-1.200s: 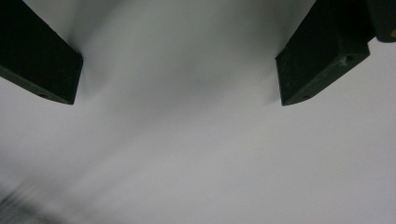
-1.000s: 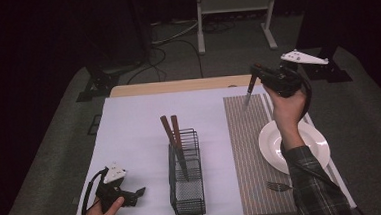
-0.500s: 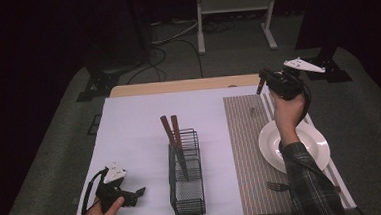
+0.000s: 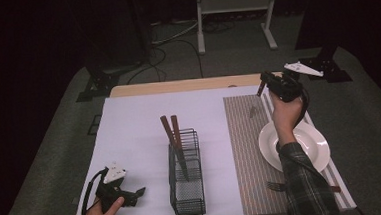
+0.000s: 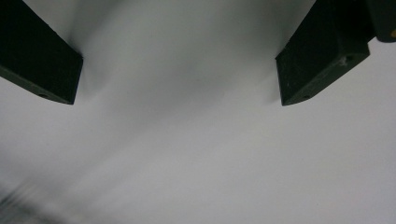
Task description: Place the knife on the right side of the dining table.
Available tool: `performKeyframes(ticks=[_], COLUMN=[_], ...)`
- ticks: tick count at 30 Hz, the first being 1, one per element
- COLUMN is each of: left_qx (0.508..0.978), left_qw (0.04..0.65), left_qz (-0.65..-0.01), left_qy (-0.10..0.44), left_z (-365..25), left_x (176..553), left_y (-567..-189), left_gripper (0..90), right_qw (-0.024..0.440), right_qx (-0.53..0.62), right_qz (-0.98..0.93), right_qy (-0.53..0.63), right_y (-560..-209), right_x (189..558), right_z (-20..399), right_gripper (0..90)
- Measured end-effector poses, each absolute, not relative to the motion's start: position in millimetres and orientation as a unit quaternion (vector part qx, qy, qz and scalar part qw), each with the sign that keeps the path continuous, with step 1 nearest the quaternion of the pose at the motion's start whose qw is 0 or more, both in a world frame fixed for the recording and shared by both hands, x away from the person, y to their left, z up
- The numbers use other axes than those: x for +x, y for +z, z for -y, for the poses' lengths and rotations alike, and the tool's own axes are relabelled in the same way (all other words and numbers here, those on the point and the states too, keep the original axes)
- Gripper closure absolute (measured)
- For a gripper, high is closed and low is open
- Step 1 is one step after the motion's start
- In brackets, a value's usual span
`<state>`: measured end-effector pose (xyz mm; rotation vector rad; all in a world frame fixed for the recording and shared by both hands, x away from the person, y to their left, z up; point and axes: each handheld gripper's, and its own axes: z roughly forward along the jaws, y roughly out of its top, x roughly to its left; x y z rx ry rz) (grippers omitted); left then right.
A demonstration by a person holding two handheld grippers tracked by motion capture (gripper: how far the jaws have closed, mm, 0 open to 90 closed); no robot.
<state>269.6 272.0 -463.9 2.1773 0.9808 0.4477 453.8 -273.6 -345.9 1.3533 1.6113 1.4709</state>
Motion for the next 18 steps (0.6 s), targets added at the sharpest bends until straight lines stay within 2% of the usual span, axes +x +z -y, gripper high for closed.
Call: performKeyframes(ticks=[18], left_qx=[0.840], left_qw=[0.349], left_qz=[-0.378], left_qy=[0.172], left_z=[-272], left_x=[270], left_y=[-464], left_gripper=[0.0], right_qw=[0.289], right_qx=[0.522], right_qz=[-0.590], right_qy=[0.543], right_y=[-352], right_x=[441], right_z=[299], right_gripper=[75.2])
